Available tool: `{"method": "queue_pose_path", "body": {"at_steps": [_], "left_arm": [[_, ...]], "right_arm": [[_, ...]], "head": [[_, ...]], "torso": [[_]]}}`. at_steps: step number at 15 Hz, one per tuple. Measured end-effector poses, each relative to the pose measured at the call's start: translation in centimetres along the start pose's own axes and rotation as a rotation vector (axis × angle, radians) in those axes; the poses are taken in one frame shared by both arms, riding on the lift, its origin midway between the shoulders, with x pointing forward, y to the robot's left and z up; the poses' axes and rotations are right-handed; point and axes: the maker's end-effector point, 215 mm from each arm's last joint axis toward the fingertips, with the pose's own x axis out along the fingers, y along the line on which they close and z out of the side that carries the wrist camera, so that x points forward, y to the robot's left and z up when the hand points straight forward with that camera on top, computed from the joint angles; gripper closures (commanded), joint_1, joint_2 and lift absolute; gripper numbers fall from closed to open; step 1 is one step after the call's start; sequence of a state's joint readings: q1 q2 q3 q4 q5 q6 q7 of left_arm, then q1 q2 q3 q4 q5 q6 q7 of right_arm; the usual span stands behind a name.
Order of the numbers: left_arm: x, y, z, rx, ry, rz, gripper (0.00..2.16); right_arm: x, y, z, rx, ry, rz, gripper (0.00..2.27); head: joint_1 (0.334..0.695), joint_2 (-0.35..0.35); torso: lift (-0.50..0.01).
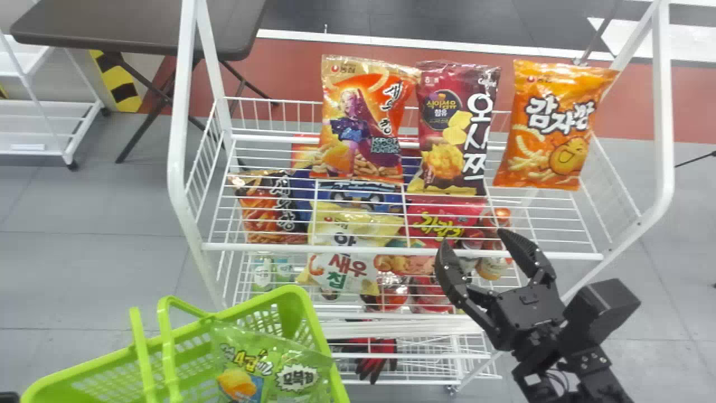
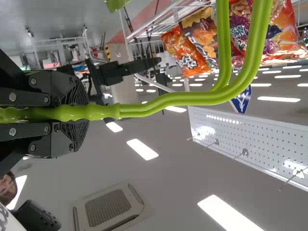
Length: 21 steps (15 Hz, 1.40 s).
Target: Hold basket handle with left hand then pick Gkobukchip with right hand and place into basket
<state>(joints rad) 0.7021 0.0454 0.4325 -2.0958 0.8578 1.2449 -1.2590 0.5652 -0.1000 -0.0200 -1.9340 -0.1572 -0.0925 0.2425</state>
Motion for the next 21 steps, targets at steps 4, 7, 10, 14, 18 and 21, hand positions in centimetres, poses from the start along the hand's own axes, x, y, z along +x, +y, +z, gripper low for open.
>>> {"method": "queue_pose_path", "body": {"at_steps": [4,7,10,14,18,21], "left_arm": [[0.02,0.12,0.17,0.001,-0.001,0.000,2.15],[0.00,0.13,0.23,-0.001,-0.002,-0.002,2.15],[0.00,0.16,0.29,-0.001,-0.004,-0.003,2.15],[0.02,0.18,0.32,-0.001,-0.005,-0.003,2.15],[0.03,0.20,0.33,-0.002,-0.006,-0.004,2.15],[0.01,0.21,0.32,-0.003,-0.007,-0.005,2.15]], "right_arm": [[-0.73,-0.75,0.03,0.000,-0.016,-0.008,0.10],[-0.80,-0.71,-0.04,0.003,-0.017,-0.005,0.10],[-0.83,-0.71,-0.12,0.007,-0.016,-0.006,0.10],[-0.96,-0.74,-0.22,0.022,-0.016,-0.009,0.10],[-0.97,-0.68,-0.16,0.022,-0.018,-0.006,0.10],[-0.97,-0.64,-0.15,0.023,-0.019,-0.004,0.10]], "head": [[0.695,-0.152],[0.695,-0.152],[0.695,-0.151],[0.695,-0.152],[0.695,-0.151],[0.695,-0.151]], "torso": [[0.000],[0.000],[0.000],[0.000],[0.000],[0.000]]}}
